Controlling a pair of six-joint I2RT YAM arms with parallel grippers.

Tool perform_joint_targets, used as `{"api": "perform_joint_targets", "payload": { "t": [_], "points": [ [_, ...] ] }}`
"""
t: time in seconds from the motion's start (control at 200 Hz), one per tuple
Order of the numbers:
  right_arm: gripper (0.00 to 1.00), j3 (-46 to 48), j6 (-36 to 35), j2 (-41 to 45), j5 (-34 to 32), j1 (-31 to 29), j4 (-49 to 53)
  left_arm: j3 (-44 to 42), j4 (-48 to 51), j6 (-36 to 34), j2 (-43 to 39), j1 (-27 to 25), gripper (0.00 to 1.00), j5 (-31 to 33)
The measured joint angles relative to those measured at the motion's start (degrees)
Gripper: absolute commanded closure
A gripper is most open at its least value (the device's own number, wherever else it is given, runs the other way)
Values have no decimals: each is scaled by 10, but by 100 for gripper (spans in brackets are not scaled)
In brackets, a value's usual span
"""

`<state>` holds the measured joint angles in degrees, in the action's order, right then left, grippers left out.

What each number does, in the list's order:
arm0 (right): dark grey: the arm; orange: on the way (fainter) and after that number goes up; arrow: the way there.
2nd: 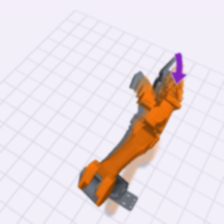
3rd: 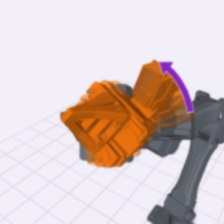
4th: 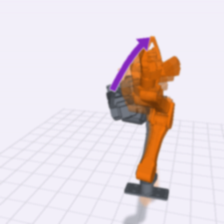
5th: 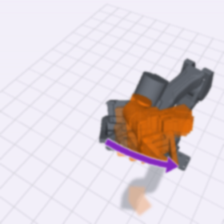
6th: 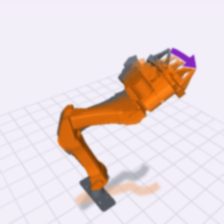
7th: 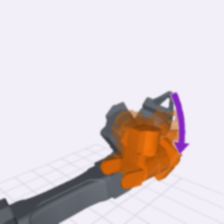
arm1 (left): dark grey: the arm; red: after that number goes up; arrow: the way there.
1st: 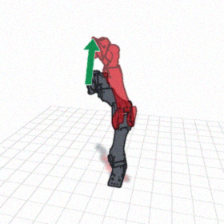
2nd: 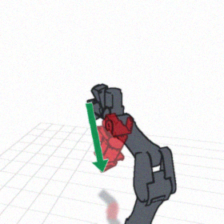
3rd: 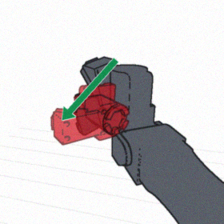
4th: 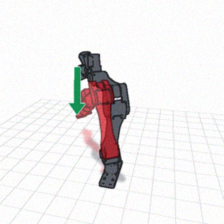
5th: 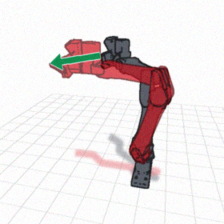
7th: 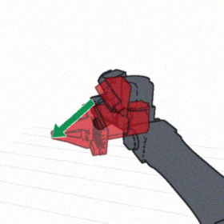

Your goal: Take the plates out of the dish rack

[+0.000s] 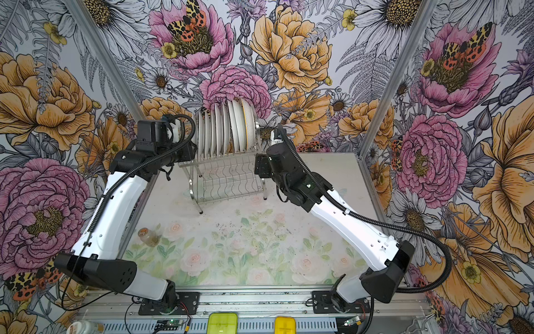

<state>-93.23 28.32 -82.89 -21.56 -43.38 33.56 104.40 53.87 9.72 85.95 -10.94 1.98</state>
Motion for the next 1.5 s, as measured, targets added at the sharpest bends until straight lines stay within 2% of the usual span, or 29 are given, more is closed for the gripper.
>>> {"api": "perform_joint_targets", "payload": {
  "t": [0.195,0.6,1.031,1.501],
  "points": [
    [22,2,0,2,9,3,0,10,0,-16,11,3,57,6],
    [22,23,0,13,28,20,-1,14,-3,-38,38,3,62,18],
    [22,46,-1,30,45,33,-2,-22,-64,-52,38,2,71,45],
    [22,59,-1,61,45,37,-4,-50,-109,-71,37,-1,90,51]
  ]
}}
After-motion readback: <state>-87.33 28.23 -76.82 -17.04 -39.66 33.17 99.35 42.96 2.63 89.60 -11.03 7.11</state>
